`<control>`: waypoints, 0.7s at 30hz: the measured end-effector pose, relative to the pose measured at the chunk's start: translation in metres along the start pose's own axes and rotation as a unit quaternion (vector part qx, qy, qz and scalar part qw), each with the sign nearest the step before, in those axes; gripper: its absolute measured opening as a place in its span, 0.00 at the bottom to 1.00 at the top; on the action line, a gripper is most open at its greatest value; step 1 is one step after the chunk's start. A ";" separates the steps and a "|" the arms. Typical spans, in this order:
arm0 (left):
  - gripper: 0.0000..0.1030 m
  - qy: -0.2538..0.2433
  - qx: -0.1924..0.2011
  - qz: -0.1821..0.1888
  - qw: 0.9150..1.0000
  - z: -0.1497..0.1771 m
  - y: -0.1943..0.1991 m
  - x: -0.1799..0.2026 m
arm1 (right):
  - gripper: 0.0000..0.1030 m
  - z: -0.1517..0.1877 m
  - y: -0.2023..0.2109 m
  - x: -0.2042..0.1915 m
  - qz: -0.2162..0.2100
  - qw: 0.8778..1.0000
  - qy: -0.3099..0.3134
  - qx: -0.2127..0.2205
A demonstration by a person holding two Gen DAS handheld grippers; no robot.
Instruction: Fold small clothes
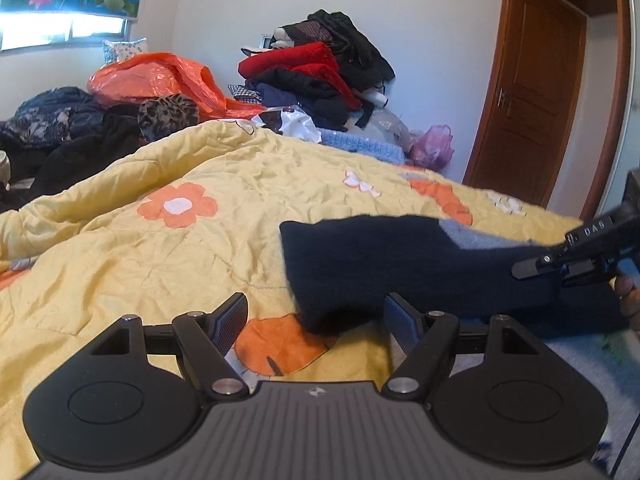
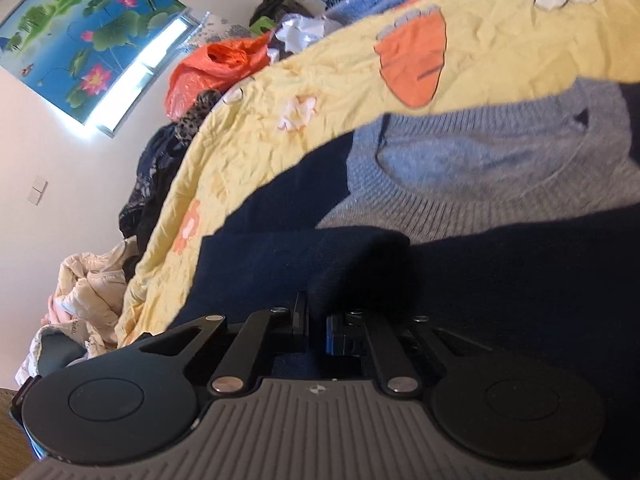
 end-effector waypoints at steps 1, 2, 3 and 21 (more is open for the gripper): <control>0.73 0.009 0.001 0.003 1.000 -0.003 0.000 0.000 | 0.16 -0.005 0.010 0.003 0.000 1.000 0.005 0.005; 0.73 0.021 0.001 0.009 1.000 -0.006 -0.001 0.001 | 0.16 -0.009 0.020 0.007 0.006 1.000 0.009 0.009; 0.73 0.034 -0.001 0.017 0.999 -0.009 -0.002 0.002 | 0.16 -0.013 0.030 0.014 0.013 1.000 0.012 0.013; 0.69 0.160 -0.150 0.030 0.975 -0.034 -0.138 0.041 | 0.16 -0.003 0.130 0.128 0.109 0.992 -0.038 0.052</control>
Point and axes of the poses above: each gripper's, at about its wrist camera, not at the fingertips, and y roughly against the way its jaws point, x to its right, z to its underside, the point moved 7 cm from there along -y, roughly the way its jaws point, and after that the axes turned 3 degrees about x, right-handed, at the moved point
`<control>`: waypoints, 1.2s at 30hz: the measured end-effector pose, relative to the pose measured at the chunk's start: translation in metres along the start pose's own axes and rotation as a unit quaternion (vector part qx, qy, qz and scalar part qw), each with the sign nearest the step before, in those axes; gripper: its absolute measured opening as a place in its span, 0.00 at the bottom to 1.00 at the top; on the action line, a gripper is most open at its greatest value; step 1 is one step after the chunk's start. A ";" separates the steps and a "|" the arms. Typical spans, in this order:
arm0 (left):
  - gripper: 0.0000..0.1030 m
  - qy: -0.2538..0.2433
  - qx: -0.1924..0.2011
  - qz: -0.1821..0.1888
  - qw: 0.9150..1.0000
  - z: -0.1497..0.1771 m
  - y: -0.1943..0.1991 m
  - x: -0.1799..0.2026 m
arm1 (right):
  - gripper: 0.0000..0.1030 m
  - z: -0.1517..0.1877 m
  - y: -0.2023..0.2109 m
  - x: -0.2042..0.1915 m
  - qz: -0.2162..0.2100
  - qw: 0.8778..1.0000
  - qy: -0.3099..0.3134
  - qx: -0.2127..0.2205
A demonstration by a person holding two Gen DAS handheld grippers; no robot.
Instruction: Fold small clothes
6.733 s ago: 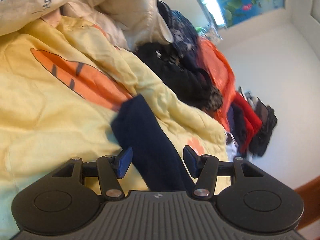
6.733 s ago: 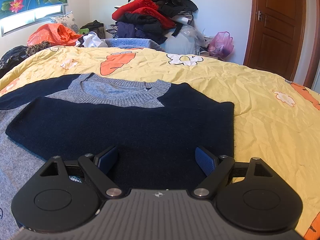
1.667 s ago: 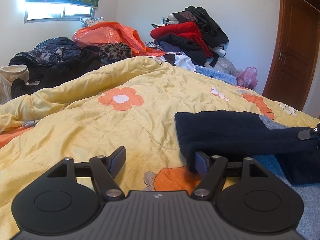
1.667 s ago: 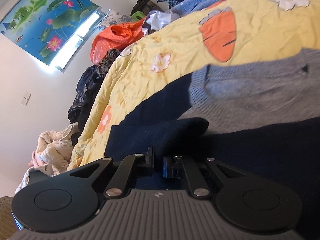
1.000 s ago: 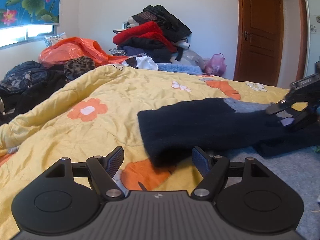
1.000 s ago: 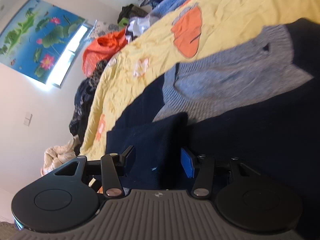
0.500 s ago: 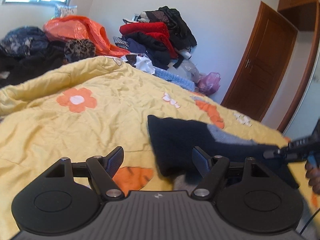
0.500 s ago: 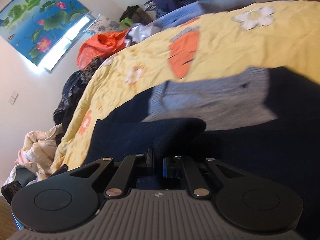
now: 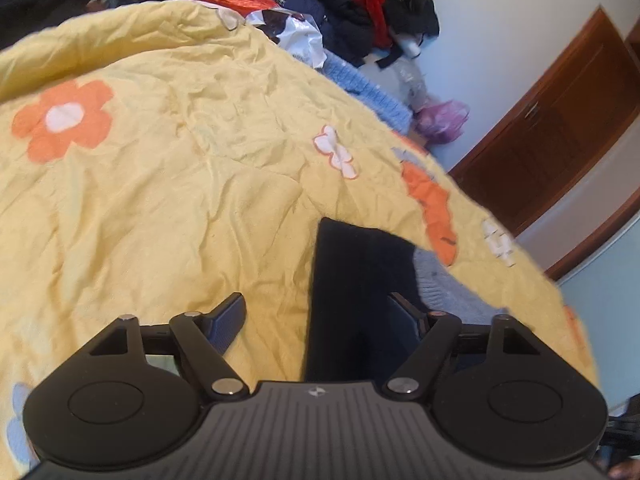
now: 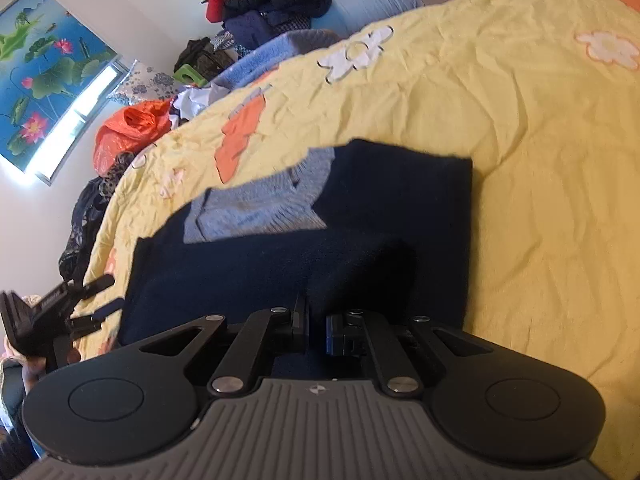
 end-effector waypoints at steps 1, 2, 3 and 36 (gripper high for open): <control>0.64 -0.024 -0.012 -0.021 0.999 0.000 -0.009 0.006 | 0.16 0.003 -0.003 0.001 -0.001 1.000 -0.001 -0.001; 0.54 -0.046 -0.023 -0.041 0.998 0.001 -0.017 0.010 | 0.16 0.004 -0.003 0.002 -0.003 1.000 -0.003 0.000; 0.48 -0.068 -0.026 -0.055 0.996 0.002 -0.022 0.013 | 0.16 0.005 -0.004 0.003 -0.006 1.000 -0.006 0.001; 0.83 -0.259 0.069 -0.085 0.960 0.069 -0.032 0.097 | 0.56 0.041 -0.019 -0.051 0.128 0.961 0.198 0.146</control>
Point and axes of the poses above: each gripper's, at about its wrist camera, not at the fingertips, and y roughly against the way its jaws point, x to its right, z to its underside, the point moved 7 cm from there along -y, roughly the way its jaws point, and after that the axes turned 3 degrees about x, right-handed, at the moved point
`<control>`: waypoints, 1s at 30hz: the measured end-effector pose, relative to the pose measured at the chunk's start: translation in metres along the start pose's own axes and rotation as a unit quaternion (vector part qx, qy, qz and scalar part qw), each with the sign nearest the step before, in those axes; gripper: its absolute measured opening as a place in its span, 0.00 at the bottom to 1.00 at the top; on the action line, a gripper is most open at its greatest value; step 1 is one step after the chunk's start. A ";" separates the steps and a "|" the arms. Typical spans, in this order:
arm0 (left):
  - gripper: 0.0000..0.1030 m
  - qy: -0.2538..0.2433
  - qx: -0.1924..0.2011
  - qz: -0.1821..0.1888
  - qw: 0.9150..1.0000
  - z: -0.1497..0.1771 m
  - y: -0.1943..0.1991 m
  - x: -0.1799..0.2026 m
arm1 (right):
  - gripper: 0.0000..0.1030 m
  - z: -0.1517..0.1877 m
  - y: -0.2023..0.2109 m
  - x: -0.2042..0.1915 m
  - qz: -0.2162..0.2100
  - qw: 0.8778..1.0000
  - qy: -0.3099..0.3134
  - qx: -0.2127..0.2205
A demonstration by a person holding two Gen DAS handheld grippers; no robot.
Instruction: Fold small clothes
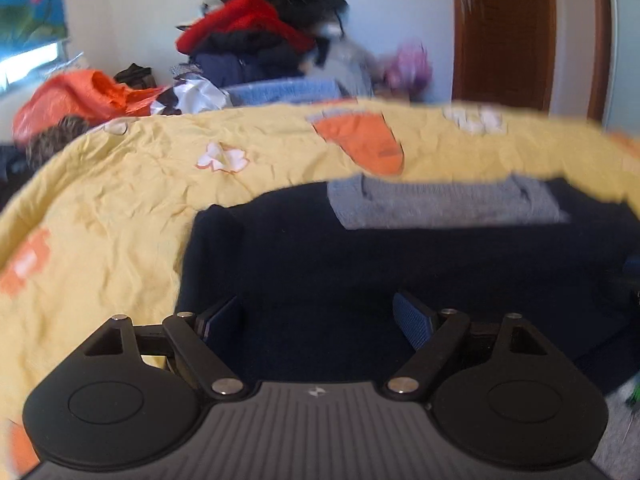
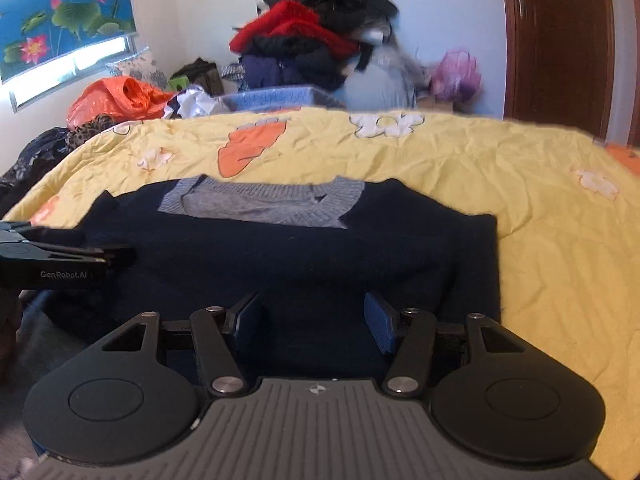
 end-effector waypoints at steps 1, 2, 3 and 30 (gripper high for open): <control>0.84 0.020 -0.003 0.011 1.000 0.000 -0.002 -0.004 | 0.55 0.001 0.001 0.004 -0.006 1.000 -0.013 0.007; 0.86 0.022 -0.006 0.012 1.000 0.001 -0.003 -0.005 | 0.52 0.000 0.002 0.010 -0.013 0.999 -0.033 0.010; 0.86 0.012 -0.005 0.009 1.000 0.000 -0.004 -0.004 | 0.49 -0.001 0.002 0.015 -0.018 0.999 -0.048 0.010; 0.91 0.006 -0.019 0.021 1.000 0.054 0.070 0.007 | 0.85 0.069 0.089 -0.038 0.077 0.997 -0.006 -0.030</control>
Point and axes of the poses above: each gripper's, at about its wrist camera, not at the fingertips, and y roughly against the way its jaws point, x to its right, z to its underside, the point moved 7 cm from there along -y, roughly the way its jaws point, and after that the axes turned 3 degrees about x, right-handed, at the moved point
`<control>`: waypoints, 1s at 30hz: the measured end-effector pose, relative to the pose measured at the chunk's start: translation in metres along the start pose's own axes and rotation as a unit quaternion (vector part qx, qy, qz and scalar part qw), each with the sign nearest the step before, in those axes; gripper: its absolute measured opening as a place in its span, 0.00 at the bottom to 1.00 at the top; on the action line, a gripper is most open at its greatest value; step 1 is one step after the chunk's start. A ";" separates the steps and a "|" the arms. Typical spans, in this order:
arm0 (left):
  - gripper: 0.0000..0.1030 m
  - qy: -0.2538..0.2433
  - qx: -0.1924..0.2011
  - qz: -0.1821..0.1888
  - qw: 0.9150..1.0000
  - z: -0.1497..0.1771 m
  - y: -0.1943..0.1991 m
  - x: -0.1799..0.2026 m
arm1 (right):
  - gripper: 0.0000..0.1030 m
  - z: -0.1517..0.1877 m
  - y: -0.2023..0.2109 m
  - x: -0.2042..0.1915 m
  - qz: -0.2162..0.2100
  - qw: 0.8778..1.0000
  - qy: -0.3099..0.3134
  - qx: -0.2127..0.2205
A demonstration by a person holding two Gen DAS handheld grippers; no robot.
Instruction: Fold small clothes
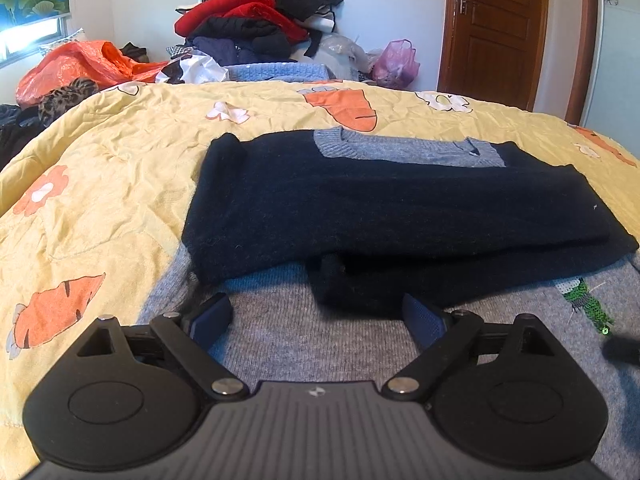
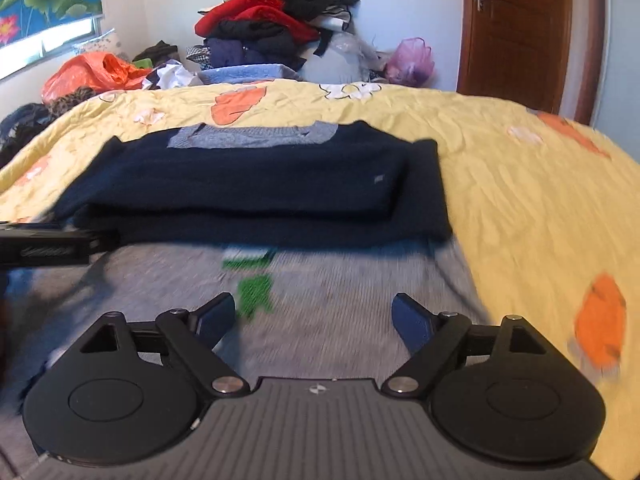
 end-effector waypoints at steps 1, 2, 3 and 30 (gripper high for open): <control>0.91 -0.001 0.000 -0.002 1.000 0.000 -0.001 0.000 | 0.86 0.006 0.005 -0.003 0.001 1.000 0.006 -0.001; 0.91 -0.001 0.001 -0.003 1.000 -0.001 0.000 0.001 | 0.88 0.012 0.008 -0.005 0.008 1.000 0.017 0.002; 0.91 -0.001 0.001 -0.005 1.000 0.000 0.001 0.001 | 0.89 0.018 0.011 -0.007 0.014 0.999 0.031 0.010; 1.00 -0.004 -0.011 -0.005 1.000 0.052 0.069 0.010 | 1.00 0.049 0.049 -0.014 0.021 1.000 0.020 0.002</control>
Point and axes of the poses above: each gripper's, at about its wrist camera, not at the fingertips, and y roughly against the way its jaws point, x to its right, z to its underside, the point moved 7 cm from there along -y, roughly the way its jaws point, and after that the axes turned 3 degrees about x, right-handed, at the moved point
